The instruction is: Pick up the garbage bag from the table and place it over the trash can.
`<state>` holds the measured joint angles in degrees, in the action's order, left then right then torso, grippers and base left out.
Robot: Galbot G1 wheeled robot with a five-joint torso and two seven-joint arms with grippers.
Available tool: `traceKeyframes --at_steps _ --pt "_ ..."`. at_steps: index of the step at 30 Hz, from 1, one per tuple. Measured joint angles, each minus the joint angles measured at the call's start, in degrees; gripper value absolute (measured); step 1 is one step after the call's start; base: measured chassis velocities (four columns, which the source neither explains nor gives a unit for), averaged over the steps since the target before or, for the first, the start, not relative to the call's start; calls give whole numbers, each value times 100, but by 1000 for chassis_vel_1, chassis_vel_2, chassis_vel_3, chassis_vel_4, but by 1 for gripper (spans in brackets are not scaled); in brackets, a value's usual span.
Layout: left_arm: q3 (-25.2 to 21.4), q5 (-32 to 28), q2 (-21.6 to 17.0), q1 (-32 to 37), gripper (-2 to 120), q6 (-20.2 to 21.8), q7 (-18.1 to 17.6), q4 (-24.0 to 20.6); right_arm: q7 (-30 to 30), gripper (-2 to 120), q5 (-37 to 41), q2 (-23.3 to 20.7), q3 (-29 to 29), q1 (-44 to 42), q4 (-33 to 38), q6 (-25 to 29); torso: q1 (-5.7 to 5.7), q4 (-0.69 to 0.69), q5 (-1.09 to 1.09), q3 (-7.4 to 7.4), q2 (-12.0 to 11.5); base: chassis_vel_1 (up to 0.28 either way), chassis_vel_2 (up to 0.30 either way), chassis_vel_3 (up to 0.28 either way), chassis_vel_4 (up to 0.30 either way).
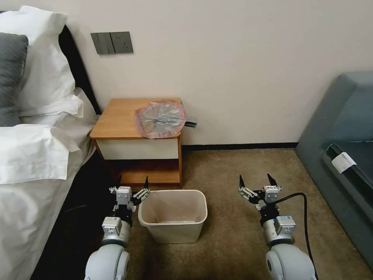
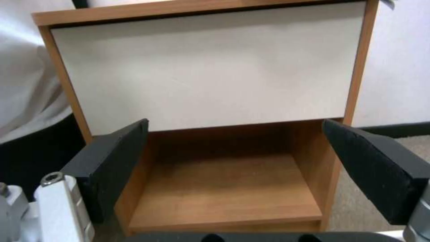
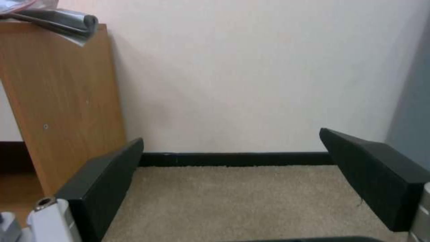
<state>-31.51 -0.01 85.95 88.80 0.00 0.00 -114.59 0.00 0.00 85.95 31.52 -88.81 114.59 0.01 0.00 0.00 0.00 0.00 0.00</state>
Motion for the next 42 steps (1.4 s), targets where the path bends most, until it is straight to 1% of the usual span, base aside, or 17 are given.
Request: traceKeyframes --at_steps 5,7,8,11,12,13,14,15,16,18,23,27,32,33,36,39,42 --pt "-44 -68 -27 25 98 -24 -1 -14 0 100 -2 1 0 -48 16 18 0 0 0 0 0 0 0 0 0" --pt "-317 -436 -193 190 100 -178 -9 -130 -3 100 -41 29 19 -407 226 195 0 -1 0 0 0 0 0 0 0" --pt "-317 -436 -193 190 100 -178 -9 -130 -3 100 -41 29 19 -407 226 195 0 -1 0 0 0 0 0 0 0" --pt "-903 -1234 -550 539 100 -518 -30 -378 -45 100 -128 93 59 -1143 662 563 0 0 -1 0 0 0 0 0 0" --pt "-903 -1234 -550 539 100 -518 -30 -378 -45 100 -128 93 59 -1143 662 563 0 0 -1 0 0 0 0 0 0" --pt "-1072 -1443 -646 634 100 -612 -39 -446 -57 100 -158 114 78 -1402 817 695 0 1 1 0 0 0 0 0 0" --pt "-1132 -1602 -707 676 100 -649 139 -488 -75 100 -189 134 89 -1645 960 814 0 2 3 -1 1 0 0 0 0" --pt "-1132 -1602 -707 676 100 -649 139 -488 -75 100 -189 134 89 -1645 960 814 0 2 3 -1 1 0 0 0 0" --pt "-1116 -1680 -731 700 100 -650 335 -498 -89 100 -326 176 56 -1780 1061 882 0 -3 -6 -1 0 0 0 0 0" --pt "-1084 -1727 -741 747 100 -650 506 -505 -102 100 -449 206 4 -1799 1110 930 0 -1 2 0 0 0 0 0 0" --pt "-967 -1740 -733 817 100 -633 620 -505 -38 100 -467 206 -42 -1760 1154 924 0 0 1 0 0 0 0 0 0" --pt "-832 -1629 -733 900 100 -619 669 -498 -2 100 -445 131 -88 -1603 1181 935 0 0 0 0 1 0 0 0 0" --pt "-681 -1424 -675 941 100 -634 679 -463 -38 100 -781 -206 -158 -1138 1016 1054 0 0 0 0 0 0 0 0 0" --pt "-681 -1424 -675 941 100 -634 679 -463 -38 100 -781 -206 -158 -1138 1016 1054 0 0 0 0 0 0 0 0 0" --pt "-622 -1377 -618 924 100 -633 599 -460 166 100 -1556 -509 -219 -411 655 1164 0 0 1 0 0 0 0 0 0" --pt "-610 -1345 -591 920 100 -631 568 -460 183 100 -1852 -617 -257 -81 486 1194 0 0 1 0 0 0 0 0 0" --pt "-622 -1310 -558 942 100 -675 554 -491 95 100 -2616 -1040 -496 622 169 1147 0 0 1 0 0 0 0 0 0"
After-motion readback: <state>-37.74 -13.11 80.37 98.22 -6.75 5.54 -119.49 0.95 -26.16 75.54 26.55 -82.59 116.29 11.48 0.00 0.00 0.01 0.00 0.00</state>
